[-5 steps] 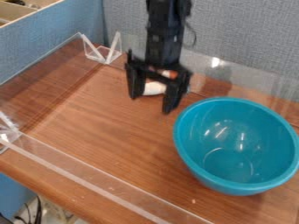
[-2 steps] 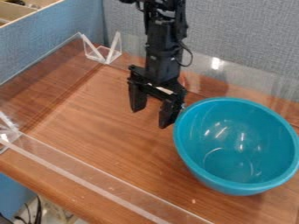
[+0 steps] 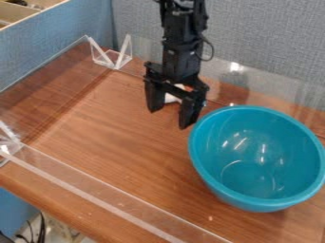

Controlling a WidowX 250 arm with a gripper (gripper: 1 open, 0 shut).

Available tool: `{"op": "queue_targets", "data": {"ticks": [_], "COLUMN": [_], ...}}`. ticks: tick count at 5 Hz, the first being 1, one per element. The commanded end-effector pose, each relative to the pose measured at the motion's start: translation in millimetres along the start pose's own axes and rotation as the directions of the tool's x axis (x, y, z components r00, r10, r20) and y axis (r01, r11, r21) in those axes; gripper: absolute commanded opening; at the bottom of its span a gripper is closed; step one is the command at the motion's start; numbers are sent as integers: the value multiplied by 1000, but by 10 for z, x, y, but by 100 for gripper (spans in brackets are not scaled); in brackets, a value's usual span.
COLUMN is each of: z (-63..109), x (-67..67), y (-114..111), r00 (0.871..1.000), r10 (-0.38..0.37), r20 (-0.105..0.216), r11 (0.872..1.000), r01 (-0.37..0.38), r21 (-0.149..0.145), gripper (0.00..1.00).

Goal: Put the mushroom in the blue bowl

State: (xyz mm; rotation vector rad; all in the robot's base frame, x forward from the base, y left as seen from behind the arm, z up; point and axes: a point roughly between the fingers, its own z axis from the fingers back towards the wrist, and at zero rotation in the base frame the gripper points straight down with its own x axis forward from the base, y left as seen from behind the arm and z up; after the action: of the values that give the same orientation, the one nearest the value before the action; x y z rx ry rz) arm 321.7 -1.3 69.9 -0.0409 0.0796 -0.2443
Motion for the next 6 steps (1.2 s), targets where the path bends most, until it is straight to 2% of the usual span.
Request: {"op": "queue_targets", "data": {"ticks": [1,3,5,6], "z": [271,273,163,191], "x": [138,414,536,544], "y": [140,42,82,17], "r00": [996,995,994,993], "r10": [21,37,38,56], "r20": [84,96,103,108], "r11": [1000,999,999,998], "r01": [-22,-38,-39,-56], "r21": [11,6,1,-2], "gripper": [100,100,100,100]}}
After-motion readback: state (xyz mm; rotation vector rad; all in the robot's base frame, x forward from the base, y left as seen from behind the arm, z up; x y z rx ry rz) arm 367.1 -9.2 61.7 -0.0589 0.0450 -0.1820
